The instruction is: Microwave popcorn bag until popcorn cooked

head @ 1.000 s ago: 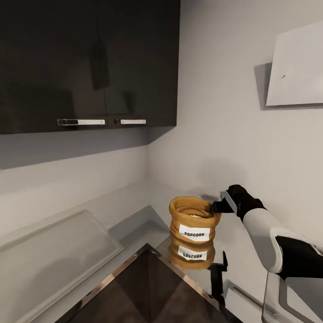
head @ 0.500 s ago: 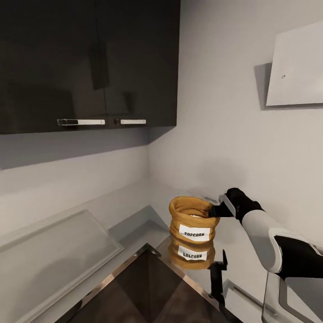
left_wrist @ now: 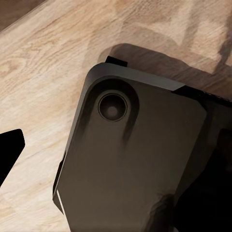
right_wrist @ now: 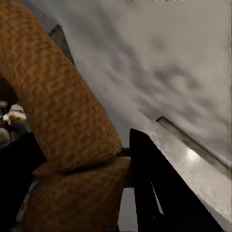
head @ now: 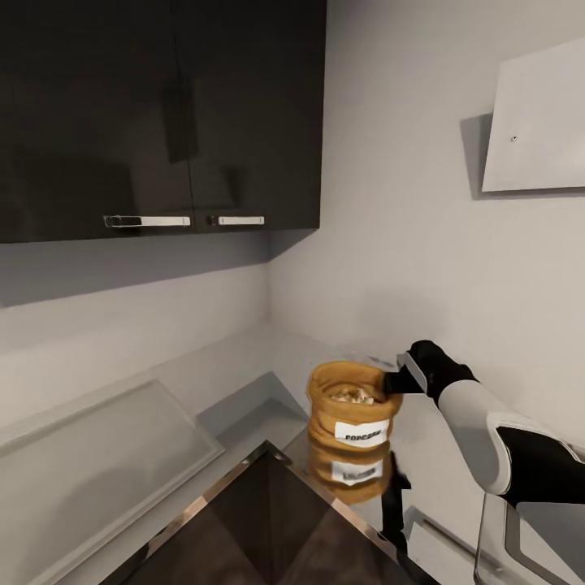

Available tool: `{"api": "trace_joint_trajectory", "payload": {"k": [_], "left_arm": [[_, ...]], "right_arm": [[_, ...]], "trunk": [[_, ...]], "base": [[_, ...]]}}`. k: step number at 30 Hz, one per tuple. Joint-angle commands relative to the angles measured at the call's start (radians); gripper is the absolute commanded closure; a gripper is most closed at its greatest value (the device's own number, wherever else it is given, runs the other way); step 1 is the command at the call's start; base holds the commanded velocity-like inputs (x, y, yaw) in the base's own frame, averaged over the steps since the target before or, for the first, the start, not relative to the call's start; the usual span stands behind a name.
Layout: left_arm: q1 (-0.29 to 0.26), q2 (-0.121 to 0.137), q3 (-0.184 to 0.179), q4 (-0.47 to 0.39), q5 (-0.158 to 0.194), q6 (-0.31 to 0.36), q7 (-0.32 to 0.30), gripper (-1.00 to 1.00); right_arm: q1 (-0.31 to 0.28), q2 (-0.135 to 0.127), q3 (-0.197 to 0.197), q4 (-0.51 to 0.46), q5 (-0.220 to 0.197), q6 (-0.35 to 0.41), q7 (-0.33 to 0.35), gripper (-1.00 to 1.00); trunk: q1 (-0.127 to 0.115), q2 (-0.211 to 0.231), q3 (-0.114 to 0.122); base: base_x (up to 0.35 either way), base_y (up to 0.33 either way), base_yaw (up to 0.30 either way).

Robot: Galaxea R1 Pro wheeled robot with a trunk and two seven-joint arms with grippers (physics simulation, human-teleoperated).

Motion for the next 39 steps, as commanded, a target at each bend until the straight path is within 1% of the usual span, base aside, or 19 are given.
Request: {"api": "trace_joint_trajectory", "payload": {"k": [1,6,10,14,16,28,30,34,39], "left_arm": [[0.0,0.0,0.0,-0.001,0.004,-0.002,0.003,-1.0],[0.0,0.0,0.0,-0.001,0.004,-0.002,0.003,-1.0],[0.0,0.0,0.0,-0.001,0.003,-0.002,0.003,-1.0],[0.0,0.0,0.0,-0.001,0.004,-0.002,0.003,-1.0],[0.0,0.0,0.0,-0.001,0.004,-0.002,0.003,-1.0],[0.0,-0.001,0.0,-0.001,0.005,-0.002,0.003,-1.0],[0.0,-0.002,0.0,-0.001,0.004,-0.003,0.003,-1.0],[0.0,-0.002,0.001,-0.001,0.003,-0.005,0.003,-1.0],[0.0,-0.002,0.002,-0.001,0.003,-0.004,0.003,-1.0]], "right_arm": [[0.0,0.0,-0.007,-0.001,0.001,0.004,0.008,1.0],[0.0,0.001,-0.009,-0.017,0.001,0.018,0.009,1.0],[0.0,0.007,-0.009,-0.032,0.001,0.034,0.009,1.0],[0.0,0.014,-0.01,-0.183,-0.001,0.152,0.011,1.0],[0.0,0.015,-0.01,-0.225,-0.001,0.186,0.012,1.0],[0.0,0.015,-0.01,-0.253,-0.002,0.186,0.014,1.0],[0.0,0.015,-0.02,-0.256,-0.003,0.186,0.015,1.0],[0.0,0.015,-0.024,-0.257,-0.003,0.186,0.015,1.0],[0.0,0.016,-0.026,-0.257,-0.004,0.186,0.017,1.0]], "trunk": [[0.0,-0.001,-0.001],[0.0,-0.001,-0.001],[0.0,-0.001,-0.001],[0.0,-0.001,-0.001],[0.0,-0.001,-0.001],[0.0,-0.001,-0.001],[0.0,-0.001,-0.001],[0.0,-0.001,-0.001],[0.0,-0.001,-0.001]], "base": [[0.0,0.0,0.0],[0.0,0.0,0.0],[0.0,0.0,0.0],[0.0,0.0,0.0],[0.0,0.0,0.0],[0.0,0.0,0.0],[0.0,0.0,0.0],[-0.01,0.0,0.0],[-0.231,0.044,0.0]]}}
